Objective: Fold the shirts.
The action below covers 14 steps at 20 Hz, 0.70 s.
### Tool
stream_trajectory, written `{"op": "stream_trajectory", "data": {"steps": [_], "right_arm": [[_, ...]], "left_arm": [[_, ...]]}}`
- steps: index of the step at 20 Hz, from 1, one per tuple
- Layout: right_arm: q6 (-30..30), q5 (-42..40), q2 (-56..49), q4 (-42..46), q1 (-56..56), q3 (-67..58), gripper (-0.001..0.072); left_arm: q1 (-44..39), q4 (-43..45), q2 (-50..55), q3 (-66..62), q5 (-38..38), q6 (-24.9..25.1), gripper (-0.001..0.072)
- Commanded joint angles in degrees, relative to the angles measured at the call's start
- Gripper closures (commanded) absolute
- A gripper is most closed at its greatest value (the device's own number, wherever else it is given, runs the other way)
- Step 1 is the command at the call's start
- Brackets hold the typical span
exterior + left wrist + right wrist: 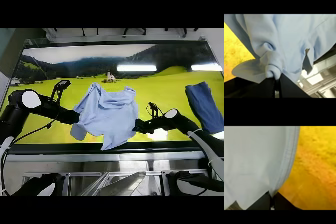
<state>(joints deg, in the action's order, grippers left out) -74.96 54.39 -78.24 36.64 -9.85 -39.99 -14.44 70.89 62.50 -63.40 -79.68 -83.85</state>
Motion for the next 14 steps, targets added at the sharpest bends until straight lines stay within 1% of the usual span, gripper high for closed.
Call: {"op": "stream_trajectory", "data": {"steps": [1,3,4,6,8,11,12,14], "right_arm": [[2.75,4.15,5.33,-0.24,0.50,-1.01,0.0692],[2.89,6.32,15.21,0.87,0.90,-3.41,0.0693],[1.18,6.25,21.29,2.27,0.87,-5.68,0.0693],[-4.46,6.03,31.91,8.24,0.87,-12.31,0.0694],[-10.91,6.54,39.58,18.18,0.90,-20.46,0.0694],[-14.58,10.40,44.83,30.01,0.90,-32.52,0.0694],[-14.97,12.55,45.24,32.57,0.90,-36.48,0.0694],[-15.13,16.22,45.03,34.64,0.90,-43.28,0.0694]], "left_arm": [[-0.04,0.04,-3.34,-0.07,0.00,-0.20,0.0691],[-0.07,-0.22,-7.21,-0.24,-0.81,-0.92,0.0691],[-0.07,-0.55,-9.46,-1.07,-1.81,-2.03,0.0691],[-0.07,-0.28,-13.25,-5.55,-4.85,-4.35,0.0692],[-0.07,1.25,-16.44,-12.72,-6.03,-6.80,0.0692],[-0.07,7.41,-19.37,-25.83,-6.97,-11.34,0.0692],[-0.04,9.79,-19.65,-30.08,-8.09,-12.15,0.0692],[-0.04,15.08,-19.17,-38.91,-11.50,-12.87,0.0692]]}}
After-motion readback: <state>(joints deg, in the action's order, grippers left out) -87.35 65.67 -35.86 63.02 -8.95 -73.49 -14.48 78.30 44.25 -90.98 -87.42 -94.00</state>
